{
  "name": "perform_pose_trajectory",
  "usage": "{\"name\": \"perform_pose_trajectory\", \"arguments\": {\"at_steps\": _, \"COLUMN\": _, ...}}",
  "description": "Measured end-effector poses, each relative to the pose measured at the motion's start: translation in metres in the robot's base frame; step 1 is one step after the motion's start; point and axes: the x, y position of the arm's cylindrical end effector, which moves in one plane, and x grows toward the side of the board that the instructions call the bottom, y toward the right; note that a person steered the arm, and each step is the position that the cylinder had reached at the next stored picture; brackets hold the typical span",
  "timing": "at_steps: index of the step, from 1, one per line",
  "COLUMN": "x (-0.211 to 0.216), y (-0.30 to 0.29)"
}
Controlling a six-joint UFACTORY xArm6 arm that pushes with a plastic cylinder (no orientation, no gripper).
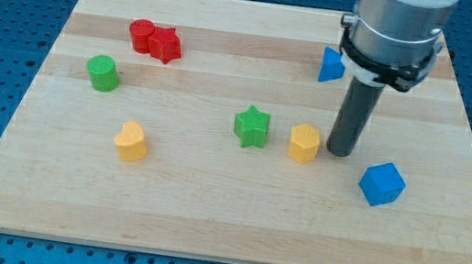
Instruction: Push the yellow hexagon closer to yellow heart
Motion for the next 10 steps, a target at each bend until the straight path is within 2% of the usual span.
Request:
{"name": "perform_pose_trajectory", "arguments": {"at_steps": 2, "x": 0.017, "y": -0.057}}
{"name": "perform_pose_trajectory", "arguments": {"at_steps": 4, "x": -0.004, "y": -0.043}}
{"name": "perform_pose_trajectory", "arguments": {"at_steps": 5, "x": -0.006, "y": -0.056}}
{"name": "perform_pose_trajectory", "arguments": {"at_steps": 7, "x": 0.033, "y": -0.137}}
{"name": "perform_pose_trajectory", "arguments": {"at_steps": 8, "x": 0.037, "y": -0.149}}
{"name": "perform_pose_trajectory", "arguments": {"at_steps": 10, "x": 0.053, "y": -0.119}}
